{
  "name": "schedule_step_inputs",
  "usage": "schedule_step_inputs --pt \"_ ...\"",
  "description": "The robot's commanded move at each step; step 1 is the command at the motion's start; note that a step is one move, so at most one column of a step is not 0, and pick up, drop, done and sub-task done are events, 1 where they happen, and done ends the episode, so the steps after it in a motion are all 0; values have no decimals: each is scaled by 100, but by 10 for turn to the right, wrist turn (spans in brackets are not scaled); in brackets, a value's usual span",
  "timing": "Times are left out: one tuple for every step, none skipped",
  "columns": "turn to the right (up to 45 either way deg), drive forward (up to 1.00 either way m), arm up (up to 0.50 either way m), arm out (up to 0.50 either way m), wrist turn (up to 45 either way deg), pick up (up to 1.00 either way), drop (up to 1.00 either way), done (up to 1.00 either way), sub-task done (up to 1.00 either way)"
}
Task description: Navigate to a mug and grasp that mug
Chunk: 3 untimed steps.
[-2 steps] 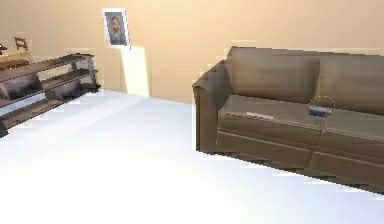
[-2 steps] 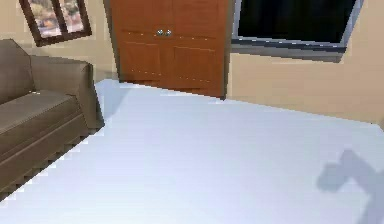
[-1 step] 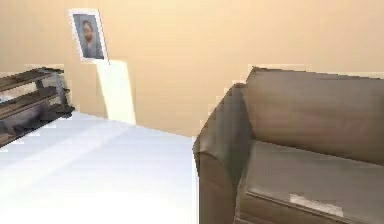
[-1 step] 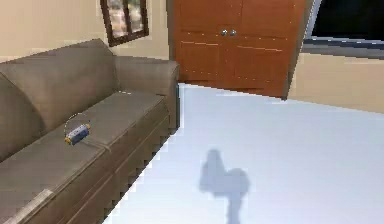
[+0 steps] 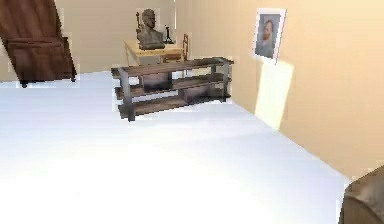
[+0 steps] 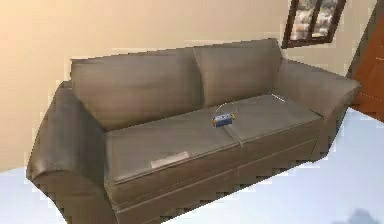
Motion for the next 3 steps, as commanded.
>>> schedule_step_inputs --pt "-240 0 0 0 0 0 0 0 0" --pt "0 100 0 0 0 0 0 0 0" --pt "-120 0 0 0 0 0 0 0 0"
